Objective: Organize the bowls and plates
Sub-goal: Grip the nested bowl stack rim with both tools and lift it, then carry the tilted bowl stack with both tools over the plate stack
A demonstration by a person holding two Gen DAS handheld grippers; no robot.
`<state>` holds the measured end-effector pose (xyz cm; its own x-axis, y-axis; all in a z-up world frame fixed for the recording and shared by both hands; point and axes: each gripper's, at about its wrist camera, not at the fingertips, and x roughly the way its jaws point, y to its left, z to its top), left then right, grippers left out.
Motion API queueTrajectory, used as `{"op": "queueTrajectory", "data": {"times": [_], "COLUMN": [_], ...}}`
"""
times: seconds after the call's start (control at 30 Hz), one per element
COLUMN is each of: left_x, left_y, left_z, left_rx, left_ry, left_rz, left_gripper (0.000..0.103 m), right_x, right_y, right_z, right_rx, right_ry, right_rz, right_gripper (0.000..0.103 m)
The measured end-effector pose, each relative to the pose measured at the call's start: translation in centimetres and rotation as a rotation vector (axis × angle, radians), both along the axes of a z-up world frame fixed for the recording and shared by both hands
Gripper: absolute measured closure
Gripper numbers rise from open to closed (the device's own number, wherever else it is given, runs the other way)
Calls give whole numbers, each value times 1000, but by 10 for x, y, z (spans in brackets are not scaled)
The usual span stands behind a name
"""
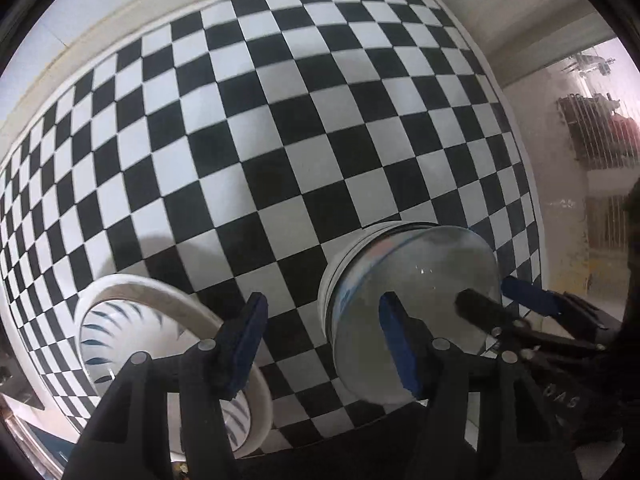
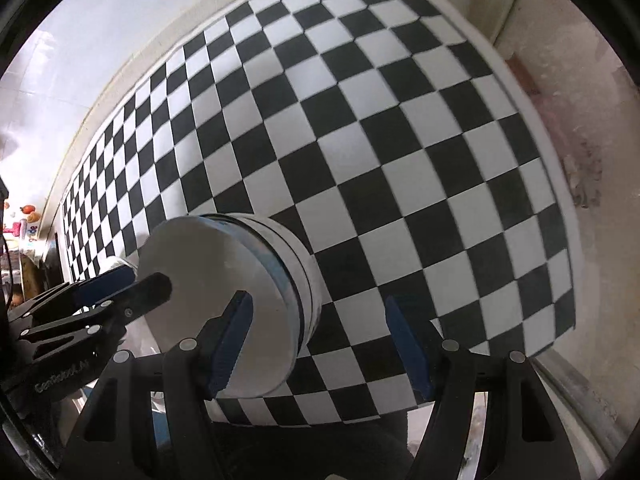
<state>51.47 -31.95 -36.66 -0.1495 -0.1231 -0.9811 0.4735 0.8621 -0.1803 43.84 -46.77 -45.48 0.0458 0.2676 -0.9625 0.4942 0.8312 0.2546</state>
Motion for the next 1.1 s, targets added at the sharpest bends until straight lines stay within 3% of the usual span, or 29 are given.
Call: {"op": "queueTrajectory", "data": {"times": [0.37,0.6,0.8,0.9,0.97,1.1], "left_x": [8,18,21,24,22,16], "left_y": [-9,0,3,5,3,-6], "left_z": [-43,-68,-74,-75,-76,-70], "left_rx": [-3,-124,-208,-238,-249,-221], "left_ry": [133,281,317,328,325,277], "left_rz": [-9,67,84,88,92,58], "left_gripper": [47,47,49,50,55,57], "right_x": [4,1,1,3,4,7], "right_y": [-3,-17,-26,-29,-38,-35], "right_z": [-51,-72,-94,-98,-101,-100], "right_rx": [79,245,396,399,466,461], "right_ry": [64,17,-7,-20,-48,-43], "right_rz": [-11,-90,-128,-106,-123,-107], "right_gripper": [30,30,29,31,49,50]}}
